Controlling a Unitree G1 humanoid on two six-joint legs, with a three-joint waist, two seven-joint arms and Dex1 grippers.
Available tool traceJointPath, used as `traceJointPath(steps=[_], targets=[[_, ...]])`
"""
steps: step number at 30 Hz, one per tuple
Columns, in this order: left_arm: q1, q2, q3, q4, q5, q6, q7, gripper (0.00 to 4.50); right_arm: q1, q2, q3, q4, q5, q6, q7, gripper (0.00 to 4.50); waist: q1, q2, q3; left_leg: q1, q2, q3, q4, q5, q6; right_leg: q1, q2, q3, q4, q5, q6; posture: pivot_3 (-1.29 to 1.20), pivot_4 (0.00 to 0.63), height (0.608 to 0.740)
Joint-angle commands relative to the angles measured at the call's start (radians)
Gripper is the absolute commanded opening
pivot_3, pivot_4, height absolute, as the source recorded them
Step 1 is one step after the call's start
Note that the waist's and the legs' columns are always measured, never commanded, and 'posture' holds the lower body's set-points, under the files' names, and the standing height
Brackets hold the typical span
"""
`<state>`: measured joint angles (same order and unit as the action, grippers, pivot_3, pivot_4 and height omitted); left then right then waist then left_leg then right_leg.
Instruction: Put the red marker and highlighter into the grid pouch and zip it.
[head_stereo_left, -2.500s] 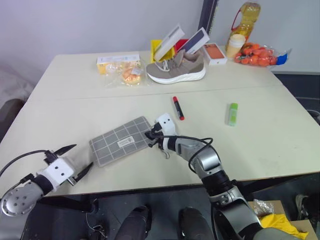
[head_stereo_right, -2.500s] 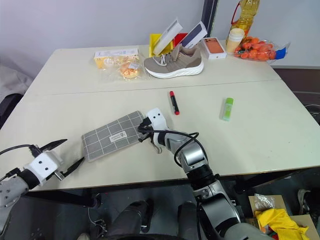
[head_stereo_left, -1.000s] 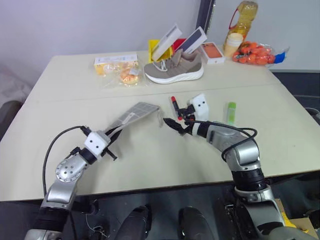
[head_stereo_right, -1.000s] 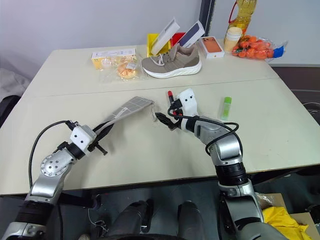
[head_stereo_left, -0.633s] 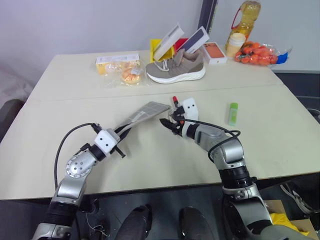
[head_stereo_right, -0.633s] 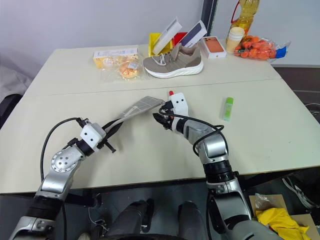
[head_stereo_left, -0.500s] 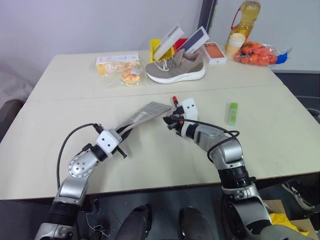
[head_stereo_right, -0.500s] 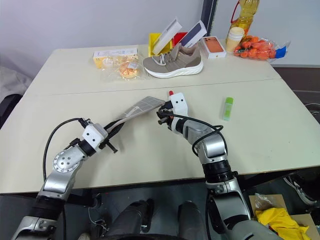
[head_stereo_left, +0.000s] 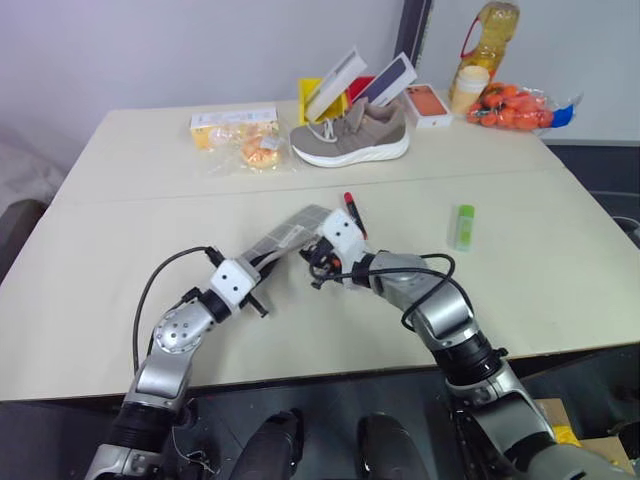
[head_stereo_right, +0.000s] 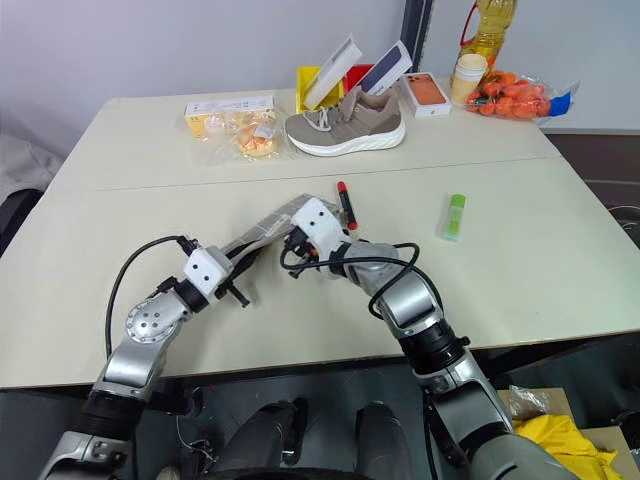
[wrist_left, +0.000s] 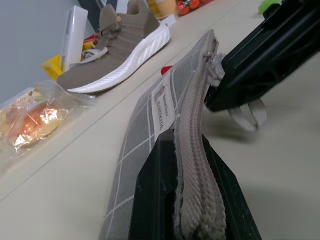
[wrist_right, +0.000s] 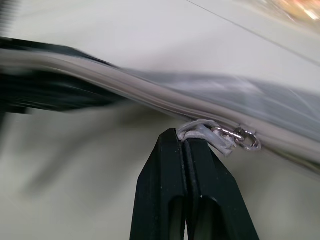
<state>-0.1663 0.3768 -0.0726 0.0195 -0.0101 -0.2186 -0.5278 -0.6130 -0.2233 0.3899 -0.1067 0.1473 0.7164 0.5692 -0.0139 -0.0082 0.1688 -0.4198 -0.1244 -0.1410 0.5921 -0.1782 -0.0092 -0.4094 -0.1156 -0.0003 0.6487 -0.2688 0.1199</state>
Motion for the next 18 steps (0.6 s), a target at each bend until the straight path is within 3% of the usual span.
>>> traceJointPath(steps=[1, 11, 15, 18], targets=[[-0.019, -0.022, -0.022, -0.049, 0.003, 0.022, 0.01, 0.0, -0.052, 0.02, 0.101, -0.116, 0.01, 0.002, 0.082, 0.02, 0.0, 0.0, 0.0, 0.0, 0.0, 0.0, 0.0, 0.0, 0.0, 0.0, 0.0, 0.0, 0.0, 0.0, 0.0, 0.0, 0.15, 0.74], [-0.033, -0.05, -0.018, -0.043, 0.018, 0.048, 0.044, 0.0, -0.066, 0.029, 0.111, -0.141, 0.014, 0.033, 0.121, 0.02, 0.001, 0.0, 0.0, 0.0, 0.0, 0.0, 0.001, 0.0, 0.0, 0.0, 0.0, 0.0, 0.0, 0.0, 0.0, 0.0, 0.15, 0.74], [-0.037, -0.044, 0.005, -0.036, 0.023, 0.05, 0.064, 0.0, -0.055, -0.041, 0.042, -0.138, 0.011, 0.04, 0.134, 1.34, 0.002, -0.001, 0.0, 0.0, 0.0, 0.0, 0.001, 0.0, 0.0, 0.0, 0.0, 0.0, 0.0, 0.0, 0.0, 0.0, 0.15, 0.74], [-0.035, -0.029, 0.038, -0.036, 0.035, 0.056, 0.091, 0.0, -0.04, -0.101, -0.034, -0.114, -0.017, 0.036, 0.089, 3.01, 0.004, -0.001, 0.0, 0.0, 0.0, 0.0, 0.001, 0.0, 0.0, 0.0, 0.0, 0.0, 0.0, 0.0, 0.0, 0.0, 0.15, 0.74]])
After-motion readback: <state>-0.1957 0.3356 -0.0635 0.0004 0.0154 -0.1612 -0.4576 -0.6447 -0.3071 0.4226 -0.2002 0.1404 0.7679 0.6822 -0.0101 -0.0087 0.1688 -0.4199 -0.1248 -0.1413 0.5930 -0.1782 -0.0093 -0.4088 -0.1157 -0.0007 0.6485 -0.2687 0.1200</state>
